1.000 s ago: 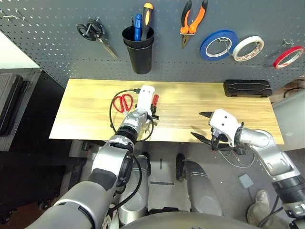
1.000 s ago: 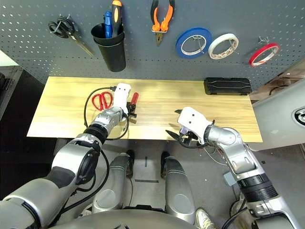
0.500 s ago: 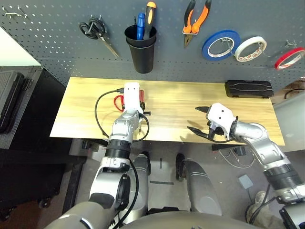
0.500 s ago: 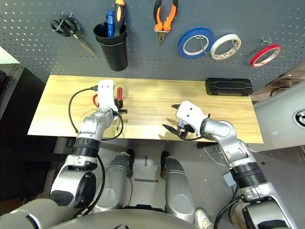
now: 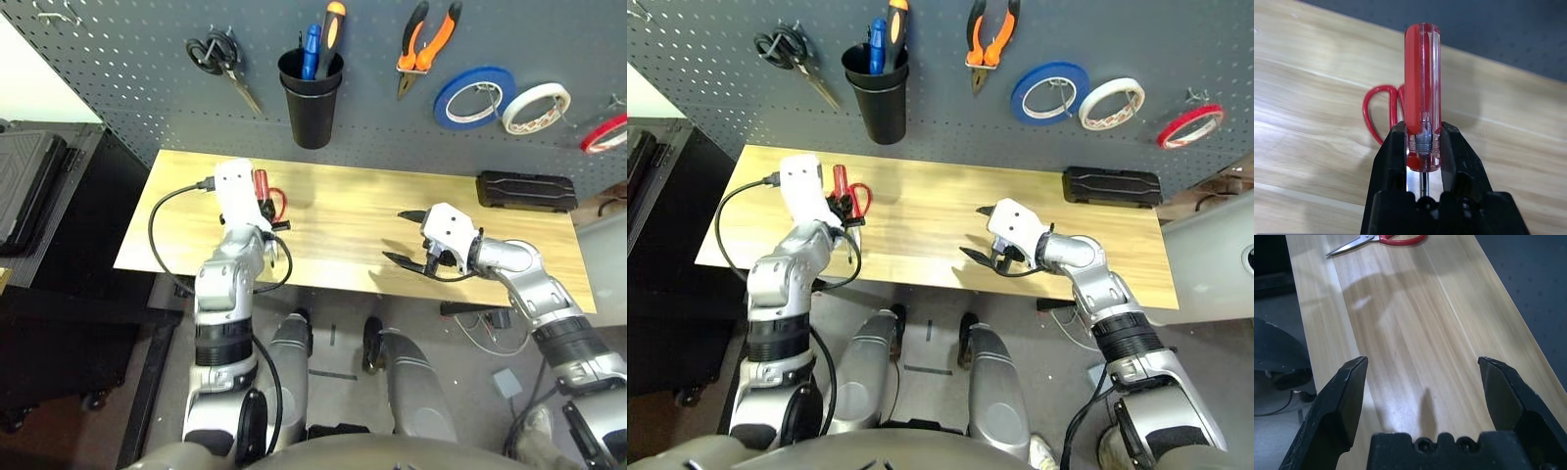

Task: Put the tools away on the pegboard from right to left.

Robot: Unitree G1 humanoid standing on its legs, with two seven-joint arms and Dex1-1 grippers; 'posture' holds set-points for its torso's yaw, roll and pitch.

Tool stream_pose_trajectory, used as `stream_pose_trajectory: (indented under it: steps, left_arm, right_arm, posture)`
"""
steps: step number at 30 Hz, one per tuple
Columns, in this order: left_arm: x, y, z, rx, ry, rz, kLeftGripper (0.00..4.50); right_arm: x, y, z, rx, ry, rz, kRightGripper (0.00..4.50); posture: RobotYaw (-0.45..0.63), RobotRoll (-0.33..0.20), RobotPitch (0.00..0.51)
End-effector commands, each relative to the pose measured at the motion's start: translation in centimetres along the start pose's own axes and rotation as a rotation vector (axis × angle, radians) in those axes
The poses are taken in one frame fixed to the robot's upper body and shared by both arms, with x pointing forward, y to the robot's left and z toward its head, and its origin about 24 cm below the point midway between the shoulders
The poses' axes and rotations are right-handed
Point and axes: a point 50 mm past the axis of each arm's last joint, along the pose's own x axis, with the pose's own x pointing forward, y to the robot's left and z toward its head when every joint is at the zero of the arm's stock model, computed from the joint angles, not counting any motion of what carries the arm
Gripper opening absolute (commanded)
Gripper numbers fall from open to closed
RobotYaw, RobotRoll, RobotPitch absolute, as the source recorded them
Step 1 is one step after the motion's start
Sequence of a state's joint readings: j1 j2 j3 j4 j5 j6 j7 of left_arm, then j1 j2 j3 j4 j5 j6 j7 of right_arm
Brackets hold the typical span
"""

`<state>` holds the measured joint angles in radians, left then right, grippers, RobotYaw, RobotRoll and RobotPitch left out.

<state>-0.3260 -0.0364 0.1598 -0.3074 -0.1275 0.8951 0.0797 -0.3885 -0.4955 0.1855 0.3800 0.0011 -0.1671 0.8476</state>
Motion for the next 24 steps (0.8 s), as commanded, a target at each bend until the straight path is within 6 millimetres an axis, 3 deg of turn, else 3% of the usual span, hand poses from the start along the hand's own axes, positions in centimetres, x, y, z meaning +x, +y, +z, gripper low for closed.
stream_pose_trajectory:
  steps: [1,7,13,24]
  left_arm:
    - [-1.2,0.2,-0.1,-0.027,-0.062,-0.061,0.82]
    - [-2.8,0.5,0.6,-0.058,-0.241,-0.160,0.82]
    - [-4.5,0.2,2.6,-0.068,-0.473,-0.281,0.82]
    - [-6.2,-0.9,7.3,-0.057,-0.681,-0.431,0.82]
  right_arm:
    - [0.0,0.0,-0.7,0.013,0.009,0.004,4.50]
    - [0.2,-1.0,-0.9,0.045,-0.013,-0.033,4.50]
    - [-0.1,-2.4,0.0,0.109,-0.126,-0.064,4.50]
    - [-3.9,-4.8,1.5,0.219,-0.339,-0.034,4.50]
  posture:
    - [0.39,0.000,0.276]
    - [0.41,0.000,0.268]
    - [0.42,0.000,0.258]
    - [0.40,0.000,0.251]
